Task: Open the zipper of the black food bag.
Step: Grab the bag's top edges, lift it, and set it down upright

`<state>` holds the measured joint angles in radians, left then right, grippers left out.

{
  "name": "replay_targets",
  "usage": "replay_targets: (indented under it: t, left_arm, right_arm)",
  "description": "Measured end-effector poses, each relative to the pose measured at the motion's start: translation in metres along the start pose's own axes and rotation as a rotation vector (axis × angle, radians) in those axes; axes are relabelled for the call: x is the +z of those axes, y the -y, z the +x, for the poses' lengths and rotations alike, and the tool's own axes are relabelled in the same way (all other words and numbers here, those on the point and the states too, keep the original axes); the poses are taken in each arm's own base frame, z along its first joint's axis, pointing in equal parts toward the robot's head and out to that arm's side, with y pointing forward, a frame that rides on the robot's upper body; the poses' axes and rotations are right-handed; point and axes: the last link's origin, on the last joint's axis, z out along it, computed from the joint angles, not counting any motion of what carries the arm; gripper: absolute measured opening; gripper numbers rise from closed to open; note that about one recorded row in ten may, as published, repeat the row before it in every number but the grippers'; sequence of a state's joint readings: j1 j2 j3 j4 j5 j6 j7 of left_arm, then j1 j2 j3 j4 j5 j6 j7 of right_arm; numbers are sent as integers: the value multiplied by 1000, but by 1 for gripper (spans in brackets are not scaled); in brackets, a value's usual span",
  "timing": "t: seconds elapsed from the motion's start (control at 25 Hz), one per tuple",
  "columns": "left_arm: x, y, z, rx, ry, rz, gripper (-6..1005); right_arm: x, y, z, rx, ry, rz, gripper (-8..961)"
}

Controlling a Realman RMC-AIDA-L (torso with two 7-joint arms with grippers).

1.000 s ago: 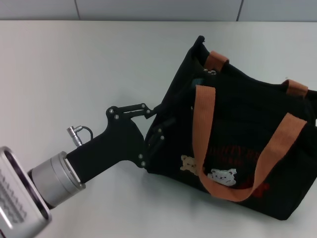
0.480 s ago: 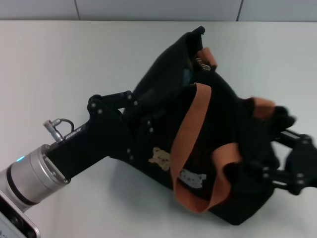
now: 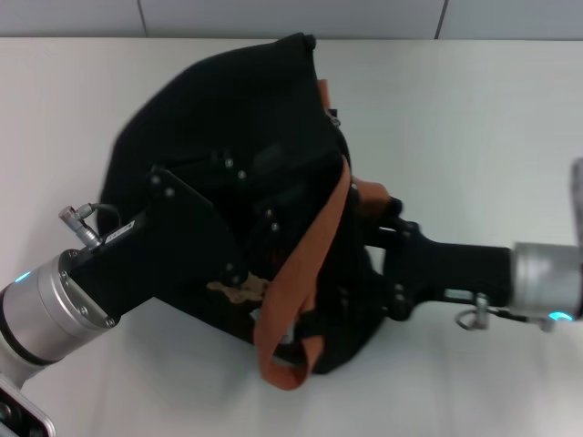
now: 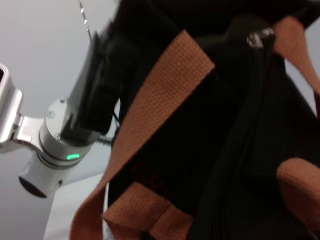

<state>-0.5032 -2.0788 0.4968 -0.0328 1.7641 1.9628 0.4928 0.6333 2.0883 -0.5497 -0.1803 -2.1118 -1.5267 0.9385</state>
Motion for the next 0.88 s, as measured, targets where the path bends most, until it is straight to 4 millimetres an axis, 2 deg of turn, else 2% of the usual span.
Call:
replay_targets:
  t: [0.08, 0.32, 0.44, 0.52, 0.64, 0.76, 0.88]
  left_arm:
    - [2, 2, 1, 6, -17, 2, 188]
    - [10, 6, 0, 18, -58, -3, 160]
    - [13, 7, 0, 16, -63, -6, 133]
    - [13, 7, -1, 17, -59, -8, 115]
    - [14, 5, -3, 15, -47, -17, 63]
    - [14, 3, -4, 11, -39, -24, -2]
    - [14, 2, -6, 10, -26, -29, -2]
  right_arm:
    - [19, 7, -5, -14, -35, -1, 827]
    - [41, 19, -10, -15, -69, 53, 830]
    - [50, 18, -9, -25, -63, 70, 822]
    - [49, 15, -7, -17, -44, 72, 819]
    - [27, 6, 1, 46, 59, 112, 820]
    - [-21, -5, 9, 99, 251, 224, 822]
    - [-60, -19, 13, 108, 395, 310, 823]
